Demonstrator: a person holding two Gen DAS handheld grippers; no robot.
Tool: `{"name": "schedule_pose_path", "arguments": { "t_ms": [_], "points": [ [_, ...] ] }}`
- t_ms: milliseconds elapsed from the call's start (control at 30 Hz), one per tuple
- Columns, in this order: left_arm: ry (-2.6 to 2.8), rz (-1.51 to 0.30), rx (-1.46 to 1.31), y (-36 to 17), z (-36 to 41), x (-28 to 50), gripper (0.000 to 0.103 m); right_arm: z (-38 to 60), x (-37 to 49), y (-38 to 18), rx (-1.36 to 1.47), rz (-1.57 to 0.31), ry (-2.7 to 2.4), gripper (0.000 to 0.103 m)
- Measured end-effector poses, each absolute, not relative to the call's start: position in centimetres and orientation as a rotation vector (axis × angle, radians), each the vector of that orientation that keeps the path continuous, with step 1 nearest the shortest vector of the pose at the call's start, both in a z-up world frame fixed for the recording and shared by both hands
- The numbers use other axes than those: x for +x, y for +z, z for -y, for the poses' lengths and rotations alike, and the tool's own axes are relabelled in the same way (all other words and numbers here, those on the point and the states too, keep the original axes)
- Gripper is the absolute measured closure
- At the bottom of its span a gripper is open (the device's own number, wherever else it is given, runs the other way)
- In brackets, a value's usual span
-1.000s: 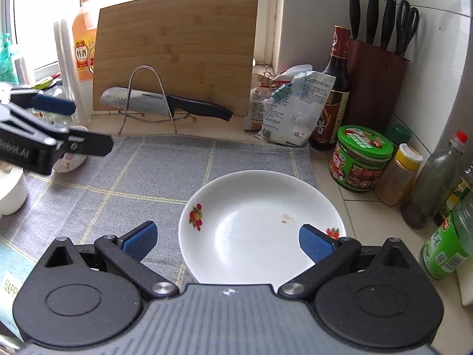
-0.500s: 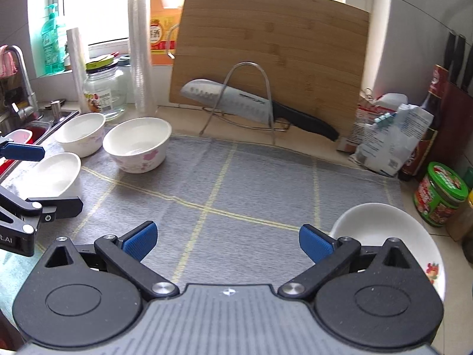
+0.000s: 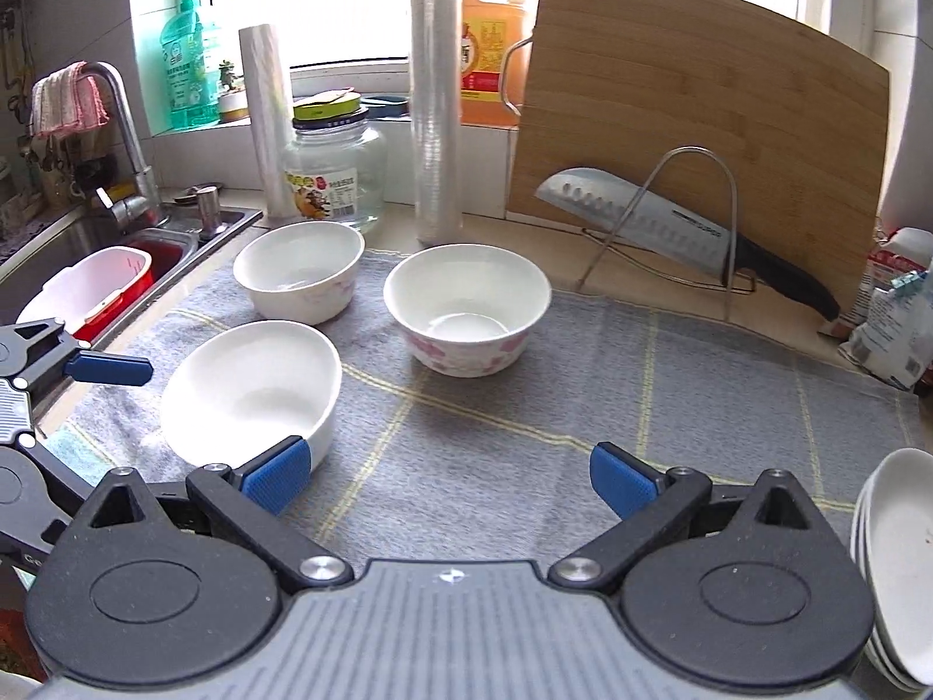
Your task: Organize plates and bowls
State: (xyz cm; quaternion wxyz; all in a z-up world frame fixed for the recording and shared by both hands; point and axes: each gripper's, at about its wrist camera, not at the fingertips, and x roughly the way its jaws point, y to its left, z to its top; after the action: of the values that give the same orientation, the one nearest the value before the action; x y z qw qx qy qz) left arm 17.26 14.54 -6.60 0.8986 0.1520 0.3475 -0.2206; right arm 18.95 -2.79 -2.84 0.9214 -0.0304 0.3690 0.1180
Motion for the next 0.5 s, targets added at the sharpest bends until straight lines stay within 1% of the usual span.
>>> {"name": "schedule_pose_path", "arguments": {
  "t_ms": [300, 500],
  "points": [
    [-0.556, -0.719, 0.341, -7.7, -15.4, 18.8, 0.002, -1.1, 22.8, -4.2, -0.01, -0.838, 0.383, 0.0],
    [-0.578, -0.71, 0.356, -8.0, -15.4, 19.1, 0.003, -2.4, 24.3, -4.8, -0.009, -0.863, 0.417, 0.002]
  ]
}}
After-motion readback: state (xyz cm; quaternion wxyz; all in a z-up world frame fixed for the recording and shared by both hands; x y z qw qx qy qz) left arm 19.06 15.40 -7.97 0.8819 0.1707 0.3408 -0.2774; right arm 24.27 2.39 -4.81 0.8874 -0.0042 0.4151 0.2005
